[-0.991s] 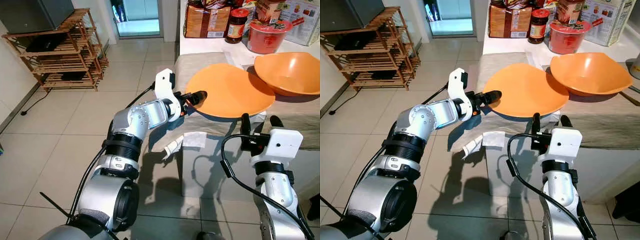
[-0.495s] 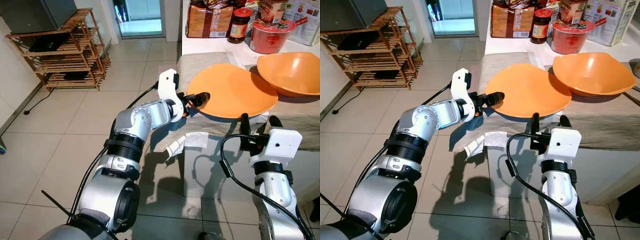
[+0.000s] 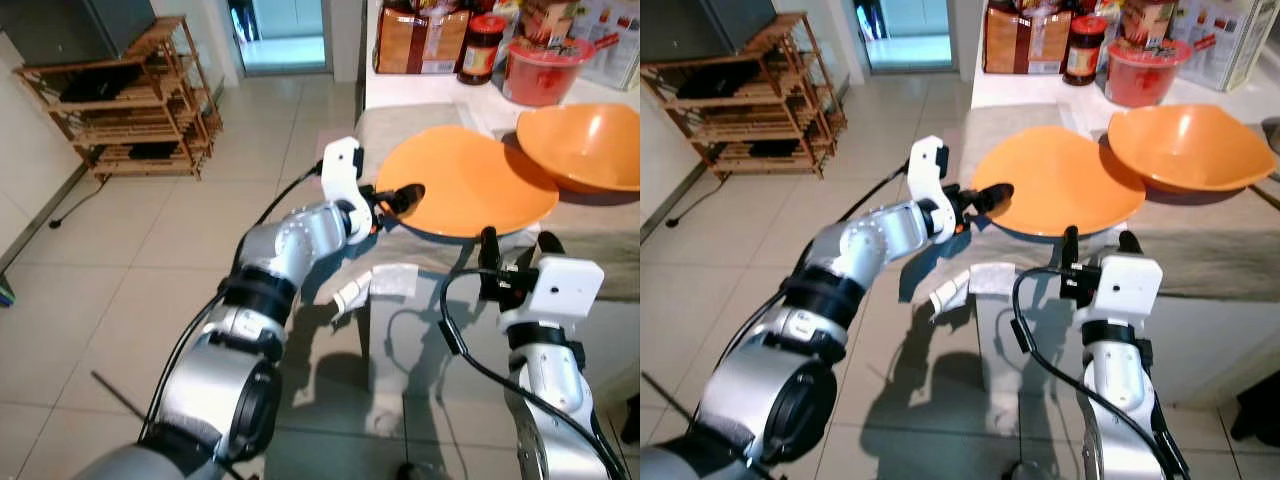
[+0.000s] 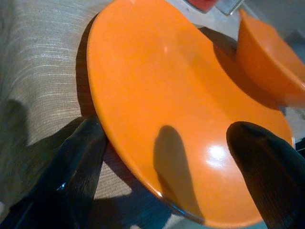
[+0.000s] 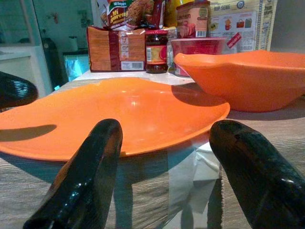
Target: Setting the table
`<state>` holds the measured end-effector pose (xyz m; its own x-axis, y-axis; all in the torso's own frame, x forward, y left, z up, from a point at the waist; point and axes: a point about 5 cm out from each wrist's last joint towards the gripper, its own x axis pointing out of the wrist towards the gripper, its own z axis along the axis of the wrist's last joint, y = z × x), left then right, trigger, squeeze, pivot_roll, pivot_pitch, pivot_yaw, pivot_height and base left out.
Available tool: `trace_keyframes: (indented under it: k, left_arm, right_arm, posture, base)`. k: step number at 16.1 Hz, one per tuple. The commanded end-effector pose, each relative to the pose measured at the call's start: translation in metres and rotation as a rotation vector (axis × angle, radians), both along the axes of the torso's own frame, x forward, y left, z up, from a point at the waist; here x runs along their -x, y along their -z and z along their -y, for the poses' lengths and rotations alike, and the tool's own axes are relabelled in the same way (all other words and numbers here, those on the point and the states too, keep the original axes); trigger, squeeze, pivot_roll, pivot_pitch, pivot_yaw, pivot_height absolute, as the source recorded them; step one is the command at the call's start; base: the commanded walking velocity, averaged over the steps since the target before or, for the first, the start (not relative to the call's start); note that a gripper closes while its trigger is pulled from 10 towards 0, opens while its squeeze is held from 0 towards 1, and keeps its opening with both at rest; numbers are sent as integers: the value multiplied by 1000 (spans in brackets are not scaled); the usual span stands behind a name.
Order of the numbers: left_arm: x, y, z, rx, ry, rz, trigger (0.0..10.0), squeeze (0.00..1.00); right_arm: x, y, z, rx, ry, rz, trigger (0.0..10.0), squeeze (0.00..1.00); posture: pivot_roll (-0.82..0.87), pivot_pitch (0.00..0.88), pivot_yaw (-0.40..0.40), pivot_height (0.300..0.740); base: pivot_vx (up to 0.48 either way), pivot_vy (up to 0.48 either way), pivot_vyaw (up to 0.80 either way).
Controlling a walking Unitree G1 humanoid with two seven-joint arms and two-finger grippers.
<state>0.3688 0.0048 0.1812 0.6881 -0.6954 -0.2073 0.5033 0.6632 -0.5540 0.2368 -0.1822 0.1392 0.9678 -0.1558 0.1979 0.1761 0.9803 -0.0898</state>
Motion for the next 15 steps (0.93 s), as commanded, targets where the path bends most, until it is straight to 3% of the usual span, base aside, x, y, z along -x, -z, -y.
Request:
trace_keyframes:
  k: [1,8,9,10,11,15]
  left_arm:
    - [7,-7,26,21,58,14,10000,0]
    - [13,6,42,7,114,-27,10000,0]
    - [15,8,45,-11,131,-20,5922,0]
    - [17,10,48,-37,145,-5,4118,0]
    - [18,11,49,-37,156,2,0,0]
    - [18,12,49,-42,174,9,0,0]
  right_arm:
    - [2,-2,-2,2,-7,7,10000,0]
    - [7,-2,-1,6,6,-3,10000,0]
    - [8,-2,0,7,7,-4,10000,0]
    - [8,-2,0,7,7,-5,10000,0]
    - [8,-2,0,7,7,-6,10000,0]
    - [9,0,-2,4,7,-11,10000,0]
  posture:
    - [-139,53,121,740]
    - [-161,75,128,740]
    - [-161,76,128,740]
    - [-161,77,127,740]
    - [-161,78,128,740]
    - [-158,74,132,740]
  base:
    - [0,0,0]
    - [0,0,0]
    - [0,0,0]
    - [0,0,0]
    - [0,0,0]
    - [0,0,0]
